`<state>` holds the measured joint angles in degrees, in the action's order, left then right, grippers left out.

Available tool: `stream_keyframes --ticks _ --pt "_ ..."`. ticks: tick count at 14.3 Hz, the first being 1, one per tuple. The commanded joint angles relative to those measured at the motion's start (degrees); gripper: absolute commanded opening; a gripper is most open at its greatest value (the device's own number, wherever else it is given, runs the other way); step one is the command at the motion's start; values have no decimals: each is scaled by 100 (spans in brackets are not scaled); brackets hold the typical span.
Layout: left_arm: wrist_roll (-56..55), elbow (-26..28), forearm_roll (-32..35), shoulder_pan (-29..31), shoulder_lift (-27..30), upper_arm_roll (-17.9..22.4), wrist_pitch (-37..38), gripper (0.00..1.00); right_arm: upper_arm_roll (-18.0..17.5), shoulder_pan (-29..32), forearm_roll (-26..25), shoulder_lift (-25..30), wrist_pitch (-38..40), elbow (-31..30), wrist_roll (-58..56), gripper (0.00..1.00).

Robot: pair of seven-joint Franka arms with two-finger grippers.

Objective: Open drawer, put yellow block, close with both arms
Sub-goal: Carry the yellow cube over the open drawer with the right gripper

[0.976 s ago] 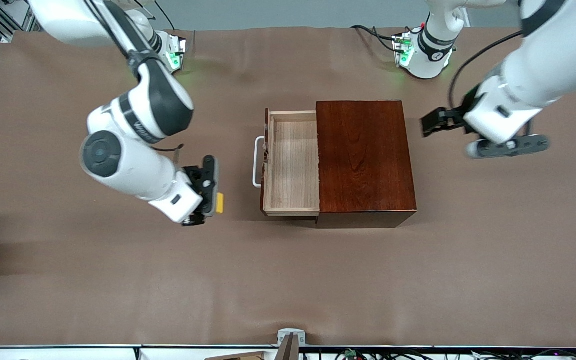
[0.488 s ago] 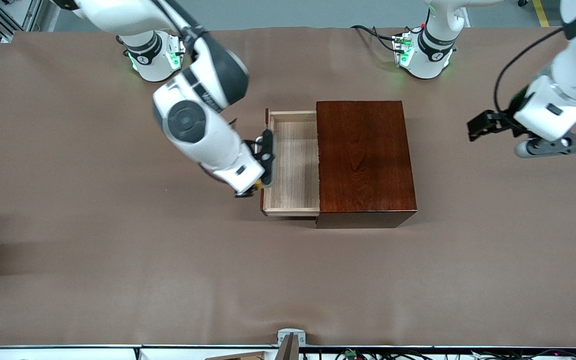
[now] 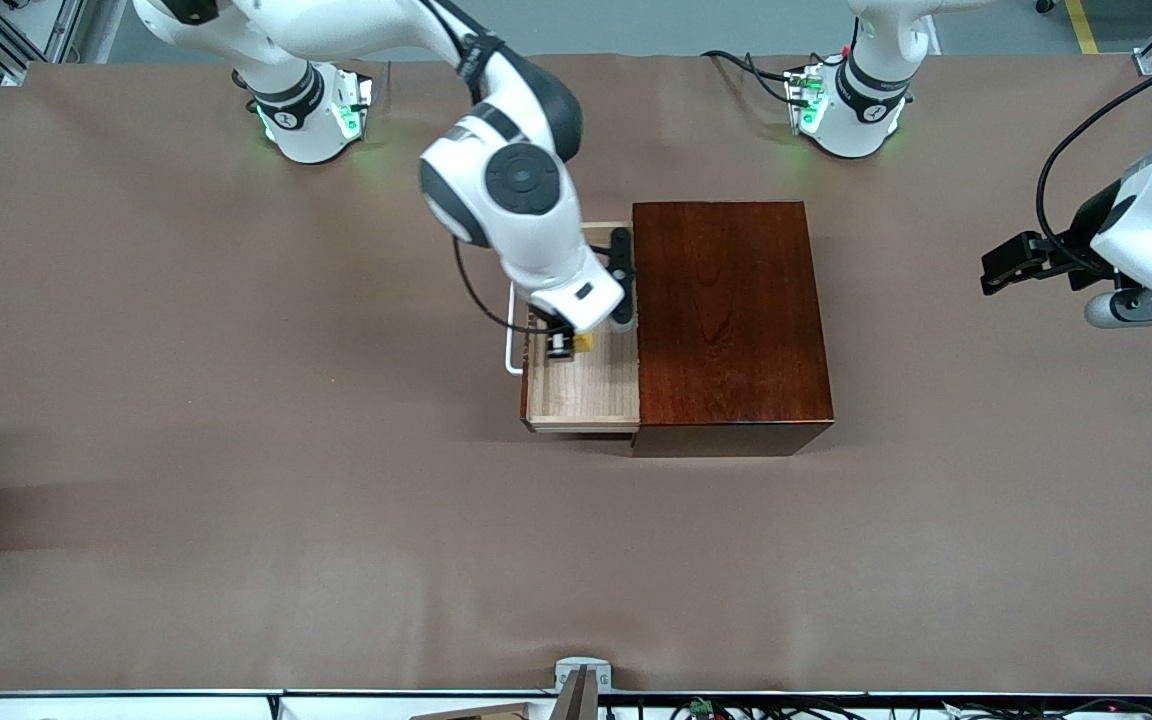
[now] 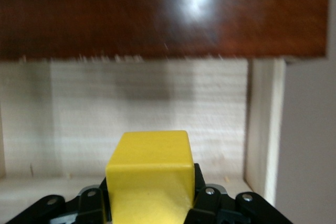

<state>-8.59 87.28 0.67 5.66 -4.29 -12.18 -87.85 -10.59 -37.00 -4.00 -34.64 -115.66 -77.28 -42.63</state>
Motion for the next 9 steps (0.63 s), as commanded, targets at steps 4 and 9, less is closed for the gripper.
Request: stream_keyframes --ticks 4,9 --pt "455 149 73 -169 78 329 -232 100 57 -281 -339 -263 -194 37 431 0" --pt "464 184 65 -1092 104 1225 -232 100 66 -299 -347 -280 -133 -226 431 0"
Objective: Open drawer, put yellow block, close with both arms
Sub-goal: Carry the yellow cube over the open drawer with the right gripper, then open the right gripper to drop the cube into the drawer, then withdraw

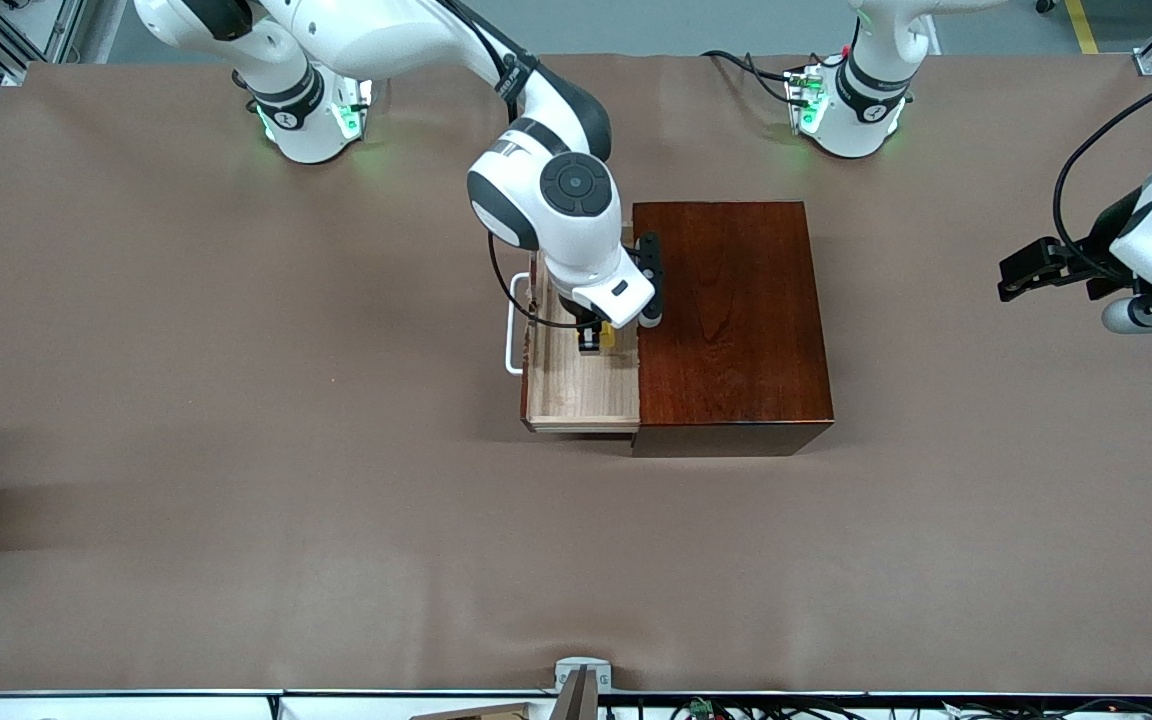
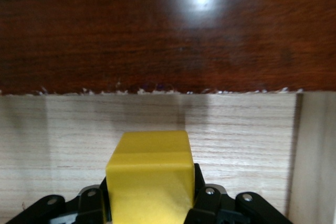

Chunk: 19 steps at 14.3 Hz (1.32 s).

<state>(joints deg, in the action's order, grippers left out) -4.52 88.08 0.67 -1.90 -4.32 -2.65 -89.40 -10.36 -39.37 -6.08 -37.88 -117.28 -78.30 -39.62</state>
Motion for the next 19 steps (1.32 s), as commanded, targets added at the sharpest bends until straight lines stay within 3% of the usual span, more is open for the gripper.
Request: stream_keyframes --ticks 1,4,5,6,10,15,18,19 --pt "57 104 64 -381 115 318 -77 100 43 -62 -139 44 21 -228 130 0" --pt "57 104 29 -320 124 300 -69 100 43 -79 -192 0 -14 -308 139 0" --pt "57 104 29 -320 116 300 -68 100 43 -114 -288 -9 -23 -308 139 28" --pt "57 104 29 -320 115 300 -68 100 43 -132 -376 -9 -32 -308 139 99" --pt "48 95 29 -320 115 292 -42 100 34 -71 -333 79 30 -229 252 100" --pt "48 87 29 -320 107 292 -33 100 51 -18 -324 877 889 -229 2384 100" --pt "-48 43 3 -417 80 178 -25 100 69 657 -306 1413 1347 -229 3153 100" --pt "-92 17 -6 -434 80 -31 -16 100 69 920 -298 1563 1548 -229 3154 100"
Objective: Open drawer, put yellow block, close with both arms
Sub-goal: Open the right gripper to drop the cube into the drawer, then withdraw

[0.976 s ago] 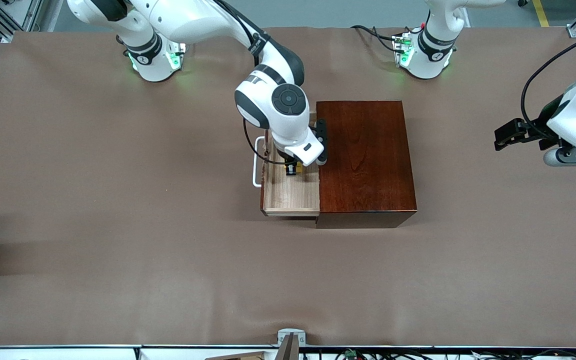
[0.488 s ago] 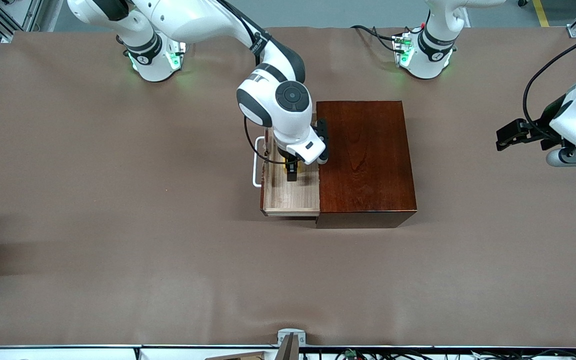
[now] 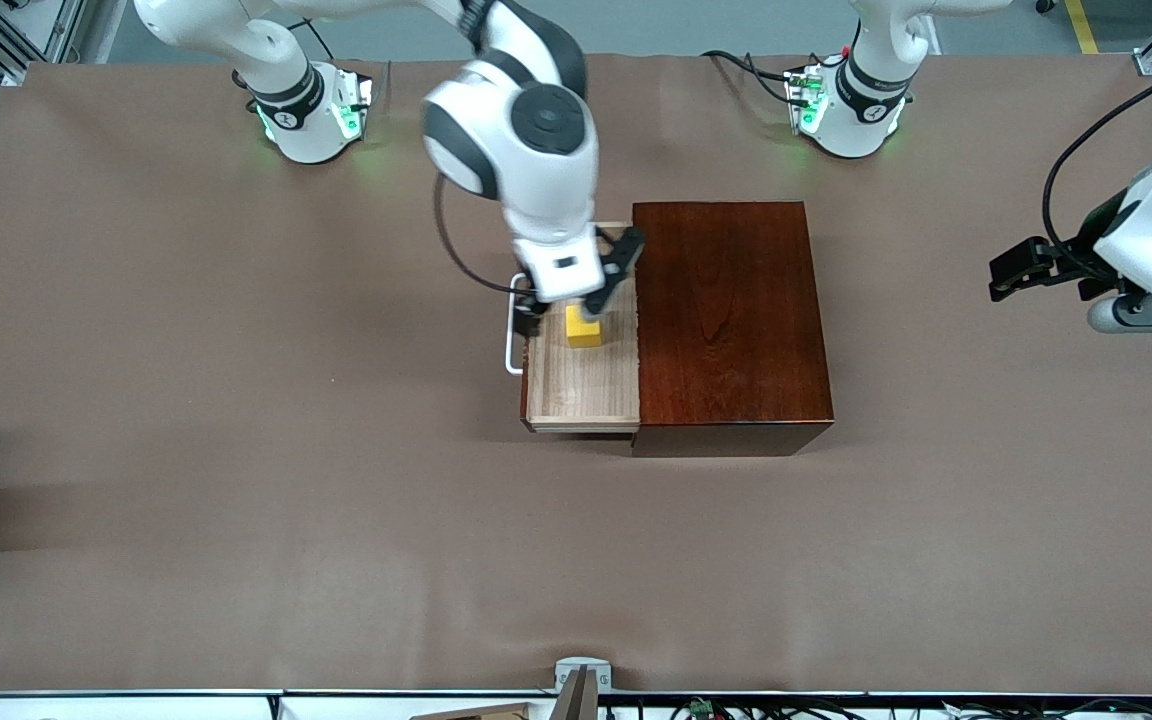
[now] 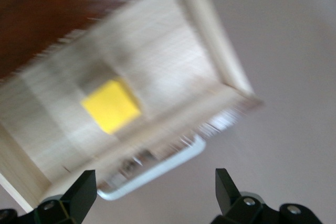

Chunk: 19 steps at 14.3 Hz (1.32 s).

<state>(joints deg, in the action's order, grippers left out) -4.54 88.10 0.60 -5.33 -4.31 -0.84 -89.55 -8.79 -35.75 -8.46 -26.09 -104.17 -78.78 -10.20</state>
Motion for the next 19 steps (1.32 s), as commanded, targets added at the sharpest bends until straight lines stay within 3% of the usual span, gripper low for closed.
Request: stream_keyframes --ticks 1,5,9,12,15,19 --pt "-91 14 1 -91 80 -424 8 100 -88 847 -50 542 449 -190 220 100" --pt "-56 -91 -7 -91 89 -1338 43 100 -97 2253 107 1034 986 -242 177 100" --pt "-195 -118 10 -108 62 -2672 246 100 -88 3555 749 1473 1355 -295 159 100" --pt "-136 -336 45 -266 -252 -3421 -87 100 -79 4092 959 2167 1260 -987 221 100" --pt "-74 -837 45 -923 -1095 -3634 -517 100 -70 4384 1321 2747 944 -1787 386 100" --pt "813 -1032 316 -1689 -1992 -3581 -1834 100 -150 4077 1312 2977 969 -1921 1432 100"
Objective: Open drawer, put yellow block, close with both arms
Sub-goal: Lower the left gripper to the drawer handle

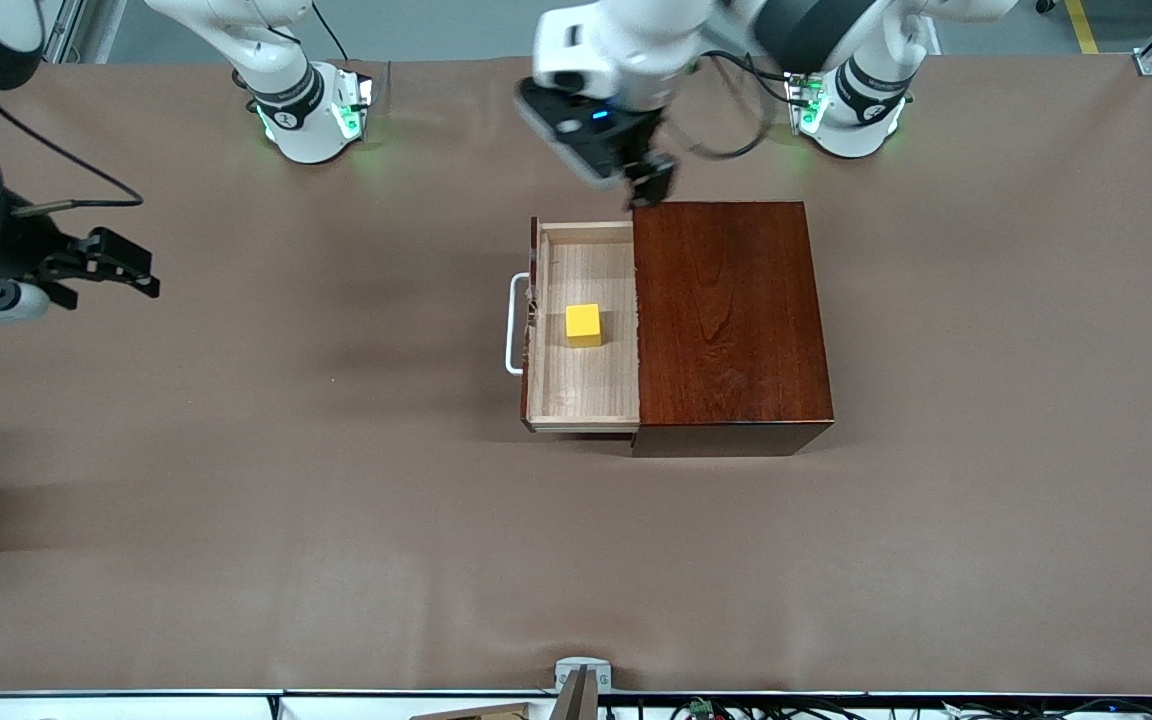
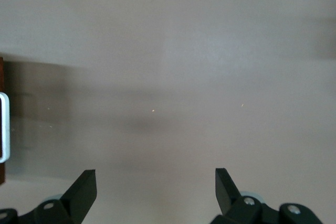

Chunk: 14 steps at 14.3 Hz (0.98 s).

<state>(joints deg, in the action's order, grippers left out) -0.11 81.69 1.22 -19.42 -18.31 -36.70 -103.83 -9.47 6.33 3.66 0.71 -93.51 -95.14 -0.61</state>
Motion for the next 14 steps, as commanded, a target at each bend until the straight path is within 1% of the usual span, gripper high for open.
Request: stream_keyframes --ticks 1,3,4,6,7,8,10,12,14 --pt "441 -460 448 -421 -821 5 -749 100 -81 -193 99 315 -71 -286 604 100" --pt "616 -723 957 -623 -1347 5 -1129 100 -73 -176 91 290 -62 -251 606 100" --pt "887 -829 1142 -668 -1603 5 -1270 100 -64 -159 91 281 -62 -233 562 100" --pt "1590 -882 1267 -694 -2025 49 -1830 100 -38 -141 91 289 -53 -207 544 100" --pt "1810 -882 1267 -747 -2166 223 -2095 100 -38 -141 91 281 -9 -154 544 100" --pt "2074 -882 1267 -939 -2237 460 -2263 100 -29 -141 91 272 0 -128 544 100" --pt "2506 -882 1267 -1509 -2360 1197 -2501 100 -37 -141 91 272 26 -128 535 100" --pt "2629 -882 1258 -1906 -2492 1734 -2650 100 -38 -159 91 272 35 -119 535 100" --pt "2770 -882 1258 -1986 -2633 1816 -2686 100 -38 -150 91 272 26 -101 535 100"
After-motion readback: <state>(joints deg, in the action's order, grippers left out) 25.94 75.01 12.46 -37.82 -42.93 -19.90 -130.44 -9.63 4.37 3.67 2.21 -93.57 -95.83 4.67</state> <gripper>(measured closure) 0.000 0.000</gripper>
